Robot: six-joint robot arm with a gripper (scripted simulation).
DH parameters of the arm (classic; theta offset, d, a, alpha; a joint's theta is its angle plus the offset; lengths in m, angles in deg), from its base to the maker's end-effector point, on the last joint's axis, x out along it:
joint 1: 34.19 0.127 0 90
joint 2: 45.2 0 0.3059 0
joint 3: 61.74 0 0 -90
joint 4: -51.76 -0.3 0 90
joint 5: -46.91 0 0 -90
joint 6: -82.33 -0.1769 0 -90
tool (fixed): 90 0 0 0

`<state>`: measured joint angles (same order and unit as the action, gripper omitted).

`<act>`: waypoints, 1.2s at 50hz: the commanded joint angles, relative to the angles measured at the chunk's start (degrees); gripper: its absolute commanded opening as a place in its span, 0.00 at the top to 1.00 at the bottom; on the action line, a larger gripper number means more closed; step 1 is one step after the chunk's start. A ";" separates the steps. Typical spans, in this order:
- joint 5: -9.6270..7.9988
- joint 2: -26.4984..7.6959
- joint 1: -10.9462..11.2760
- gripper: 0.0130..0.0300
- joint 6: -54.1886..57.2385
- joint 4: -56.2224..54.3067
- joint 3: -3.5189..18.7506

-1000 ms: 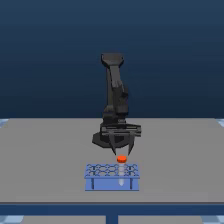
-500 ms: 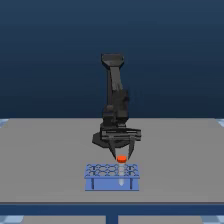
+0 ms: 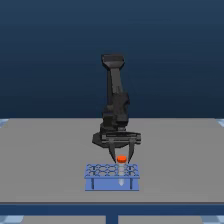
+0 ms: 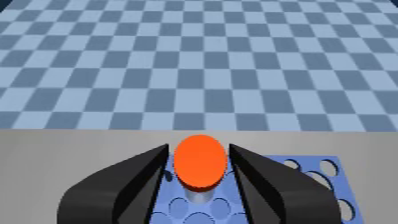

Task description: Pick up the centrifuge tube on the rack

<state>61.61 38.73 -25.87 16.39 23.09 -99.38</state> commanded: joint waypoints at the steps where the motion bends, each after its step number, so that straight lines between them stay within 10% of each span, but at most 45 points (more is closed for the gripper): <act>1: 0.74 -0.16 0.00 0.00 -0.97 0.53 -0.08; 12: 0.76 -0.17 0.00 0.00 -1.01 0.57 -0.09; 13: 0.76 -0.17 0.00 1.00 -1.01 0.57 -0.09; 60: -1.89 1.85 -0.02 1.00 5.51 -5.74 0.93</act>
<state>60.65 40.14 -25.89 19.86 18.99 -98.72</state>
